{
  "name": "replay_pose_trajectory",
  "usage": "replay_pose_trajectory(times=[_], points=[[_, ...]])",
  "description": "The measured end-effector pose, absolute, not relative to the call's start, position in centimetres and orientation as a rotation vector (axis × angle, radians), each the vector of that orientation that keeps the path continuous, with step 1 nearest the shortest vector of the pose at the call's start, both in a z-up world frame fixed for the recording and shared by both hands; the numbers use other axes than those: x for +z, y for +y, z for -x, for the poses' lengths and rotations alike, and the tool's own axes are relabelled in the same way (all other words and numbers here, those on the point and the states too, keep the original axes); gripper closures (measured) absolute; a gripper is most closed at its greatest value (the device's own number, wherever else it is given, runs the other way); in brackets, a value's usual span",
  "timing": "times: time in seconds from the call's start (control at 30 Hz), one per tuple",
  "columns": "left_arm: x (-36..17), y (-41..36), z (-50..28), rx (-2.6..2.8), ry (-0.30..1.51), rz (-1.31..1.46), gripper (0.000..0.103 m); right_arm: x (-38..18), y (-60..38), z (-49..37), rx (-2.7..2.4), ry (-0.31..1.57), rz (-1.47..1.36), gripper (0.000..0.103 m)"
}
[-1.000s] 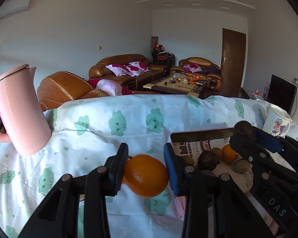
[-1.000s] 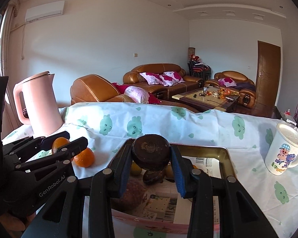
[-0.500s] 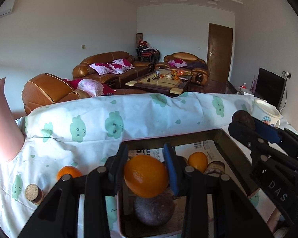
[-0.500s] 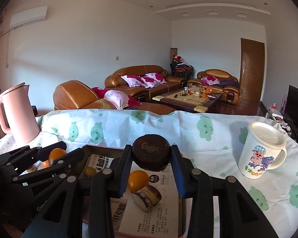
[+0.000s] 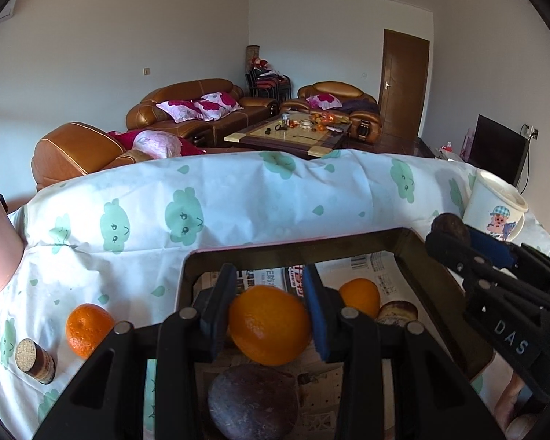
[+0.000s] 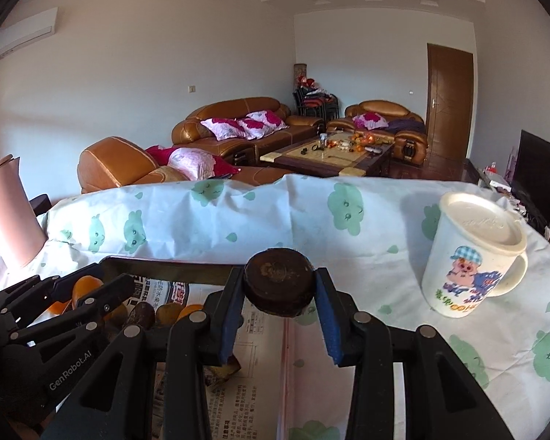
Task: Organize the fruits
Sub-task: 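Carry the orange into the tin tray while the right gripper carries the cake there, then open both grippers to release the orange and cake into the tray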
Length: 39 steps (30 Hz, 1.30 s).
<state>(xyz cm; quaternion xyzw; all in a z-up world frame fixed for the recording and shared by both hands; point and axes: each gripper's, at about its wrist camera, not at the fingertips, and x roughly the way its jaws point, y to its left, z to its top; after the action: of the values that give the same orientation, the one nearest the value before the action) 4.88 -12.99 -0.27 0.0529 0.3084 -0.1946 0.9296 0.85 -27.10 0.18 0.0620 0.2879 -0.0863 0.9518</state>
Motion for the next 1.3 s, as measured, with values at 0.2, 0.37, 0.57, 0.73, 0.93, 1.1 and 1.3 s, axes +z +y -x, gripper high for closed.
replay_pose_trajectory(times=[0.2,0.37,0.57,0.73,0.93,1.1,1.3], points=[[-0.8,-13.8,-4.8,-0.387,0.648,-0.14,0.064,-0.4,-26.2,-1.9,-0.163,0.608,-0.111,0.062],[-1.1,-14.1,-4.9,-0.368,0.655,-0.158,0.064,-0.8,-25.4,-2.4,-0.155,0.618,-0.061,0.062],[-1.1,-13.9,-5.0,-0.353,0.665,-0.153,0.064,-0.9,-25.5,-2.6,-0.098,0.621,-0.104,0.062],[-1.3,-13.7,-5.2,-0.353,0.68,-0.136,0.064,-1.3,-26.3,-2.8,-0.025,0.636,-0.2,0.062],[-0.6,-13.3,-4.1,-0.331,0.621,-0.141,0.031,-1.2,-27.6,-2.3,0.058,0.632,-0.338,0.056],[0.6,-13.5,-1.9,-0.324,0.494,-0.189,0.0,0.1,-28.5,-0.7,0.084,0.529,-0.423,0.038],[0.8,-12.7,-1.6,-0.297,0.502,-0.161,0.0,0.9,-28.4,0.4,-0.05,0.463,-0.379,0.037]])
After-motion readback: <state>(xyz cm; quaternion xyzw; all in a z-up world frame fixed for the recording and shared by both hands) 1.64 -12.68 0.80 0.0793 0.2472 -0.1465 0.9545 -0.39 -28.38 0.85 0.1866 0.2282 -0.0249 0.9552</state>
